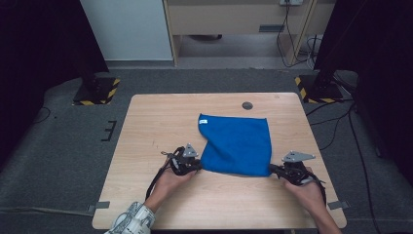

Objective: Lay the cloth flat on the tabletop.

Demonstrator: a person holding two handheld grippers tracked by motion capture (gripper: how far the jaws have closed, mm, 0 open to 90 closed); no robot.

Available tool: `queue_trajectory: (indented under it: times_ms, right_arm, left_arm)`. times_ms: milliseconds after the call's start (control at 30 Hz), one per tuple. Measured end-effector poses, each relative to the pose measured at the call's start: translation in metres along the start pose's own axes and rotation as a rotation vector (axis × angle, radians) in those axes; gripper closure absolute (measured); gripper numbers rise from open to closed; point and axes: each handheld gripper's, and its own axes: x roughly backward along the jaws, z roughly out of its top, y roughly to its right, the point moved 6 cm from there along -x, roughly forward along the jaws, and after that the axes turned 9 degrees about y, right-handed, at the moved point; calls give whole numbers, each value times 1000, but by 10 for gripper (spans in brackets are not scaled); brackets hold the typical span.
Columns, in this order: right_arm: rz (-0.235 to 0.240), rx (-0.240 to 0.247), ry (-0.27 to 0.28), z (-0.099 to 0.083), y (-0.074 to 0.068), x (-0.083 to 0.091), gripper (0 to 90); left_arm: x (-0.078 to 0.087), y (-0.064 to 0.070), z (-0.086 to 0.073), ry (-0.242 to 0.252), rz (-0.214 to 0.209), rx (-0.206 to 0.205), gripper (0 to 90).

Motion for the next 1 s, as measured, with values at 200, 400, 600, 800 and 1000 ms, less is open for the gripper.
queue_trajectory:
  times_ms: [200,400,600,800,1000]
  right_arm:
    - [4,12,9,6,-5,-6,896]
    - [10,46,31,27,-9,-25,893]
    - [13,52,-15,48,-11,-69,891]
    - [9,26,-30,61,-14,-102,760]
    - [19,35,30,75,-18,-84,692]
  left_arm:
    - [1,0,0,-11,5,-4,836]
    - [7,-4,5,23,29,22,857]
    - [13,-7,3,22,40,43,857]
    - [14,-11,-1,-1,47,53,857]
    - [12,-10,-2,-16,48,36,866]
